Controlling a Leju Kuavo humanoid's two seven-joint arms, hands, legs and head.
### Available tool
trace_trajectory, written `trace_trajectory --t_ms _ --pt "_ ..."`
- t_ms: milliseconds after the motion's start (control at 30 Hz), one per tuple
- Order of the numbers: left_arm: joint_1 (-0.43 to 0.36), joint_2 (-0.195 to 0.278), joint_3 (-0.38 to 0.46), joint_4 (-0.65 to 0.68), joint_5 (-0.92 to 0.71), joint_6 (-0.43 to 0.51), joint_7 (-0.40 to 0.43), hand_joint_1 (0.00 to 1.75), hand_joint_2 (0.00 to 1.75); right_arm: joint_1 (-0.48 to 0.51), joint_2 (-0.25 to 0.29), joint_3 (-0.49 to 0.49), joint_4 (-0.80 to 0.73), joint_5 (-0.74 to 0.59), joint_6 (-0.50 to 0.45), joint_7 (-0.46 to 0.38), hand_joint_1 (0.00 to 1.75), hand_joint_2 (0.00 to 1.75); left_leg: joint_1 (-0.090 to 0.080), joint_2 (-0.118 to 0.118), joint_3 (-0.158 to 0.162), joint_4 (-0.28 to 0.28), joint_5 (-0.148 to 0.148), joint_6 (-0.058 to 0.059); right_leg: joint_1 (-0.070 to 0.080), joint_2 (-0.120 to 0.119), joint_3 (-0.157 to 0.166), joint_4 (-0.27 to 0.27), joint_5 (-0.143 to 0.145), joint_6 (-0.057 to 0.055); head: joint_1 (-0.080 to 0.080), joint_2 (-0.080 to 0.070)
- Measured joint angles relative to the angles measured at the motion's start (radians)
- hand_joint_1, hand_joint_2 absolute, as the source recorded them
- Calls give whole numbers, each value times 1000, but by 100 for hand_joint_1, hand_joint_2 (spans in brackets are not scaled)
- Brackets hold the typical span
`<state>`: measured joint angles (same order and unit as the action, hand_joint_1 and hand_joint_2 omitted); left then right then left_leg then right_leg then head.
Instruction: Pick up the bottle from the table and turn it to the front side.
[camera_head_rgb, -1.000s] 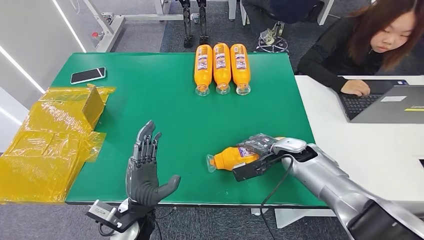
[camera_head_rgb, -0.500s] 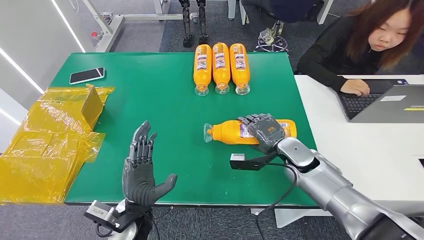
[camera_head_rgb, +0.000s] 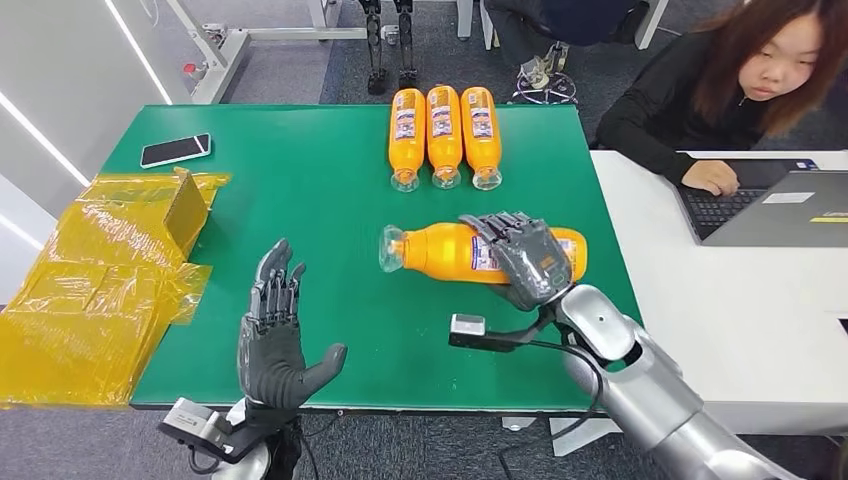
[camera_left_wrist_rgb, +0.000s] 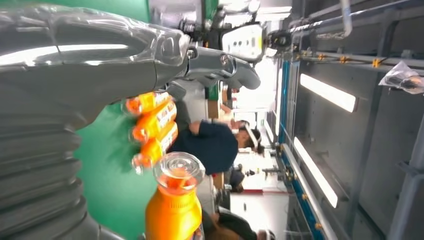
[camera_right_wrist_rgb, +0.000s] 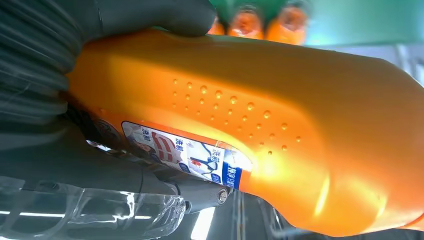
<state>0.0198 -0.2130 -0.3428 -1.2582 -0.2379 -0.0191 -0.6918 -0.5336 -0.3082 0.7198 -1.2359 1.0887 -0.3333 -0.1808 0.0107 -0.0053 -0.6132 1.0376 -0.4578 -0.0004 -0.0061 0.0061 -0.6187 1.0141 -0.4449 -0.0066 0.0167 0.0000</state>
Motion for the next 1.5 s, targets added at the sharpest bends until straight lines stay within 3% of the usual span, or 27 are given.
trace_trajectory --t_ms 167,400,833,1100,1267,1500 --pt "-8 -11 1 12 29 -32 0 0 175 183 27 -9 -117 15 -95 -35 175 175 0 -2 -1 -1 -2 0 0 -1 0 0 -2 -1 0 0" --pt "-28 -27 0 32 42 -48 0 0 175 256 78 -8 -193 -23 -108 -61 175 175 0 -1 0 -1 -2 0 0 -1 0 1 -3 -1 0 0" --pt "-46 -32 -3 33 56 -49 -6 0 175 250 144 -6 -130 -120 -149 -144 175 175 0 -1 0 -1 -2 0 0 -1 0 1 -3 -1 0 0" --pt "-41 -31 -5 0 76 -58 -12 0 175 206 209 46 -2 -290 -188 -271 175 175 0 -1 0 -1 -2 0 0 -1 0 1 -3 -1 0 0" --pt "-24 -29 -6 -32 78 -73 -9 0 175 190 268 75 61 -298 -204 -284 175 175 0 -1 0 -1 -2 0 0 -1 0 2 -3 -1 0 0" --pt "-13 -25 -11 -41 83 -85 -7 0 175 171 304 96 93 -304 -204 -291 175 175 0 -1 0 -1 -2 0 0 -1 0 1 -3 -1 0 0"
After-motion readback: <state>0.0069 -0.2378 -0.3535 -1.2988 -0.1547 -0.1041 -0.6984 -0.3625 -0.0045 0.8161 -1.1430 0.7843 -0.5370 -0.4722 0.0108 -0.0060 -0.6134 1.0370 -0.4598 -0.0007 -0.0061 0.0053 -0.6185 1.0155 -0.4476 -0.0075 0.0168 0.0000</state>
